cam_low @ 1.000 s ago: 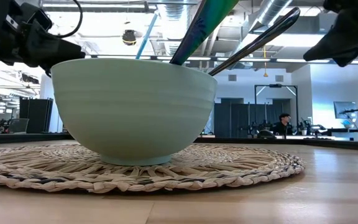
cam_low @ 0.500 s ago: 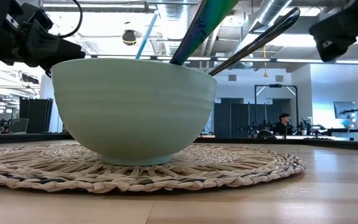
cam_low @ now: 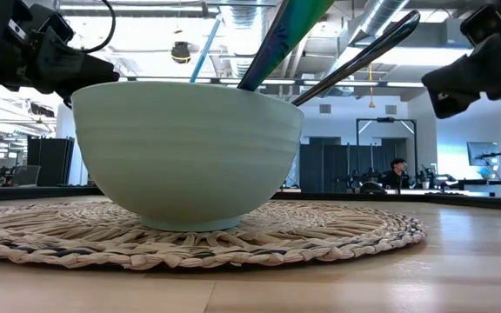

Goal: Pick & Place Utensil
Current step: Return to Home Position

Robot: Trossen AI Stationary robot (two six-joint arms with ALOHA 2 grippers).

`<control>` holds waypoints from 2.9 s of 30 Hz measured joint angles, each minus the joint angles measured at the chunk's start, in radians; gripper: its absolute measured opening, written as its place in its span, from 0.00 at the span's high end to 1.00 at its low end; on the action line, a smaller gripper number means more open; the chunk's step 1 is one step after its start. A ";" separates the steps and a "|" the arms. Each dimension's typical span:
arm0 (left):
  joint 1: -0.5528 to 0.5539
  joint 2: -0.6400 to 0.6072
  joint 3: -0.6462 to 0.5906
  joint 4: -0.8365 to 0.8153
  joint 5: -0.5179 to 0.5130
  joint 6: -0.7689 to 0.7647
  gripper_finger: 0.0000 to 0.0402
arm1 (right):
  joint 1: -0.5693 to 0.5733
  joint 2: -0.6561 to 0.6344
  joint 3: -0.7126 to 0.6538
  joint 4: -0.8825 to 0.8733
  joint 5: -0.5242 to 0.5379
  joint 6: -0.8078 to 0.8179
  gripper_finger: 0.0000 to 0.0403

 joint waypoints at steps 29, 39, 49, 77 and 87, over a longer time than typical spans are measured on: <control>0.000 0.007 0.001 0.004 0.001 0.000 0.77 | -0.303 -0.254 -0.059 -0.197 -0.258 -0.027 1.00; 0.000 0.008 0.001 0.008 0.001 0.000 0.77 | -0.339 -0.253 -0.059 -0.198 -0.258 -0.065 1.00; 0.000 0.008 0.001 0.014 -0.001 0.000 0.77 | -0.338 -0.253 -0.059 -0.198 -0.258 -0.065 1.00; 0.000 0.008 0.001 0.015 0.000 0.000 0.77 | -0.337 -0.253 -0.060 -0.198 -0.257 -0.065 1.00; 0.000 0.008 0.001 0.015 0.000 0.000 0.77 | -0.337 -0.253 -0.060 -0.198 -0.257 -0.065 1.00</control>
